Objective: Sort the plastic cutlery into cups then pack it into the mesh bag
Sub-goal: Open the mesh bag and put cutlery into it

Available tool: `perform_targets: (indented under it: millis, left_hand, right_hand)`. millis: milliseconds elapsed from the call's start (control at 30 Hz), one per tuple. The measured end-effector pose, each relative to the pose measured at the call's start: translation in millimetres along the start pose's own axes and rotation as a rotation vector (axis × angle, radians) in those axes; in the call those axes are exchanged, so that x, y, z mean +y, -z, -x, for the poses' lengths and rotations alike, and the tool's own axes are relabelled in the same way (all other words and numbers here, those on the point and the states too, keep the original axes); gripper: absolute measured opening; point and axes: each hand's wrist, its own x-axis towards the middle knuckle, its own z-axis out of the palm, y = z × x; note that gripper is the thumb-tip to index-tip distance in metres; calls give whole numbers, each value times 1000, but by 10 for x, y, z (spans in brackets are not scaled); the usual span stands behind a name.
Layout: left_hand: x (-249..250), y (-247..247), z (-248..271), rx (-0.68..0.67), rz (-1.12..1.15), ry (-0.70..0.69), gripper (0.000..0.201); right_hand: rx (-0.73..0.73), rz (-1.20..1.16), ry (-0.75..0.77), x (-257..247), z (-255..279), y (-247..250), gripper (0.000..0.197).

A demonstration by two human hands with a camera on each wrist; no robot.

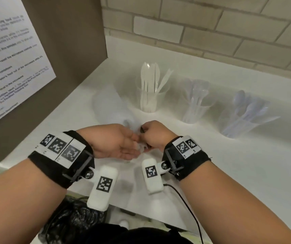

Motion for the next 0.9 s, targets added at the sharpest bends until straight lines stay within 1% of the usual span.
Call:
perform_targets:
  millis: [33, 67, 100, 133, 167, 200, 233, 267, 300, 333, 367, 400, 433, 500, 533, 567, 600, 667, 700, 733, 767, 800, 833, 900]
  left_hand:
    - [58, -44, 37, 3, -130, -26, 31]
    - [124, -58, 66, 60, -288, -76, 24]
    - [202, -54, 89, 168, -433, -153, 17]
    - [287, -35, 104, 315, -517, -245, 11]
    - [358, 8, 105, 482, -539, -339, 7]
    - [422, 44, 97, 640, -525, -413, 8]
    - [471, 101, 61, 767, -493, -443, 16]
    - [488, 171, 15, 842, -476, -414, 29]
    - [507, 184, -53, 841, -522, -331, 44]
    - [486, 216, -102, 792, -600, -217, 57]
    - [472, 209, -160, 709, -678, -137, 64]
    - [462, 193, -215, 625, -716, -109, 63]
    - [451, 173, -257, 557, -719, -118, 54]
    - [447, 107, -240, 448, -696, -161, 29]
    - [449, 68, -198, 382, -665, -168, 26]
    - [441, 55, -166, 300, -628, -169, 32]
    - [422, 53, -140, 213, -580, -188, 45]
    - [407, 14, -15, 54, -472, -271, 73]
    - [400, 10, 21, 17, -480, -320, 78]
    - [391, 11, 28, 18, -515, -365, 70]
    - [390, -1, 21, 67, -536, -405, 51]
    - [404, -24, 7, 154, -517, -439, 28]
    - [423, -48, -3, 233, -478, -466, 12]
    - [461, -113, -30, 325, -431, -508, 12]
  right_hand:
    - [20, 116, 33, 15, 44, 40, 13]
    - [45, 250, 72, 28, 101, 106, 17]
    - [82, 369, 120, 46, 166, 192, 20]
    - [124, 463, 154, 80, 225, 291, 22]
    - [173, 515, 177, 119, 288, 401, 23]
    - [229, 536, 176, 164, 353, 515, 23]
    - [290, 538, 168, 203, 417, 620, 23]
    - [343, 532, 161, 230, 465, 711, 24]
    - [391, 519, 157, 269, 552, 811, 25]
    - [426, 494, 164, 278, 589, 875, 27]
    - [463, 461, 165, 298, 655, 947, 28]
    - [489, 429, 162, 316, 715, 1012, 29]
    - [507, 412, 150, 339, 769, 1067, 27]
    - [549, 426, 120, 391, 836, 1170, 25]
    - [578, 440, 101, 421, 856, 1221, 24]
    - [604, 448, 78, 447, 871, 1267, 24]
    - [622, 451, 49, 476, 878, 1305, 23]
    - [641, 454, -19, 519, 892, 1348, 20]
    - [643, 454, -50, 529, 901, 1360, 20]
    - [641, 459, -74, 531, 913, 1370, 20]
    - [632, 473, -90, 518, 925, 1365, 21]
    - [617, 487, -82, 484, 936, 1348, 23]
    - [596, 490, -39, 431, 943, 1314, 25]
    - [547, 444, 136, 260, 952, 1184, 25]
